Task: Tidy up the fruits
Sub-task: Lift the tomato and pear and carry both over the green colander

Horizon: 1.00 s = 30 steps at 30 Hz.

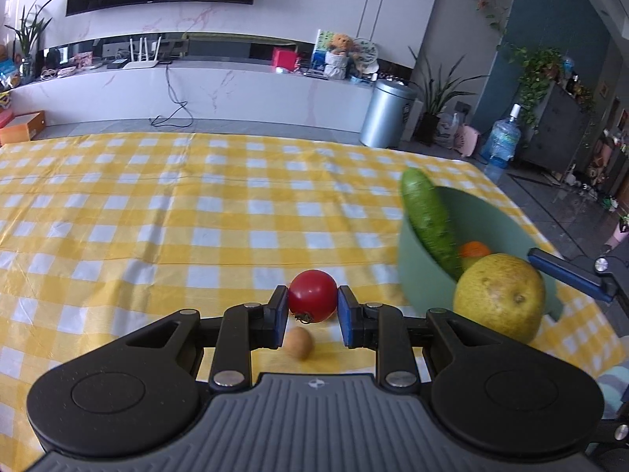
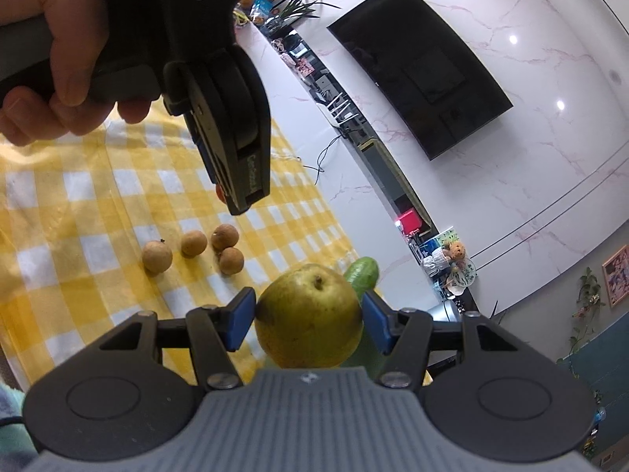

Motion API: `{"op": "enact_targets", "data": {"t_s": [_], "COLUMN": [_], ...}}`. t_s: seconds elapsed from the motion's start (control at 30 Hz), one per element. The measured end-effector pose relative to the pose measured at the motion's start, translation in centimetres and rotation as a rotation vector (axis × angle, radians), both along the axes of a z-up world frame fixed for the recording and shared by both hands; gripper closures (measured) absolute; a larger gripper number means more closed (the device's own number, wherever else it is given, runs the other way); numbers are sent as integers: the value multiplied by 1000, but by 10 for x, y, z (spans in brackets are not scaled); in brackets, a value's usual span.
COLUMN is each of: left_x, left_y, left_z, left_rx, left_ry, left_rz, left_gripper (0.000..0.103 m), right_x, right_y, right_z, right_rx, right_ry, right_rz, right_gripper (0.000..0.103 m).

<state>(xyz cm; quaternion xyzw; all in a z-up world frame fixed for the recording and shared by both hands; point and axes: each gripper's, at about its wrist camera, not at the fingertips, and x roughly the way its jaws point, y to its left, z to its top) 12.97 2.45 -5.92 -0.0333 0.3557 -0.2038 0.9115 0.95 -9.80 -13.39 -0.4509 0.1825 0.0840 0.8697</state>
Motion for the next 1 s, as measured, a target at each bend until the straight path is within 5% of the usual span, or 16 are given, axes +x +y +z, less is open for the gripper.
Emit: {"op": "enact_targets", "data": {"t_s": [0.6, 1.0], "left_x": [-13, 17], "left_y": [-61, -97], "left_z": [39, 23], "left_rx": [-40, -49], "left_ry": [-41, 12], "left_rz": [-168, -267], "left_gripper": [74, 74], "right_x": [2, 46], "right_y": [-62, -128], "right_z": [37, 46], "right_rx": [52, 304], "right_ry": [-28, 74], "right_rz": [-100, -199], "right_gripper": [47, 47]}}
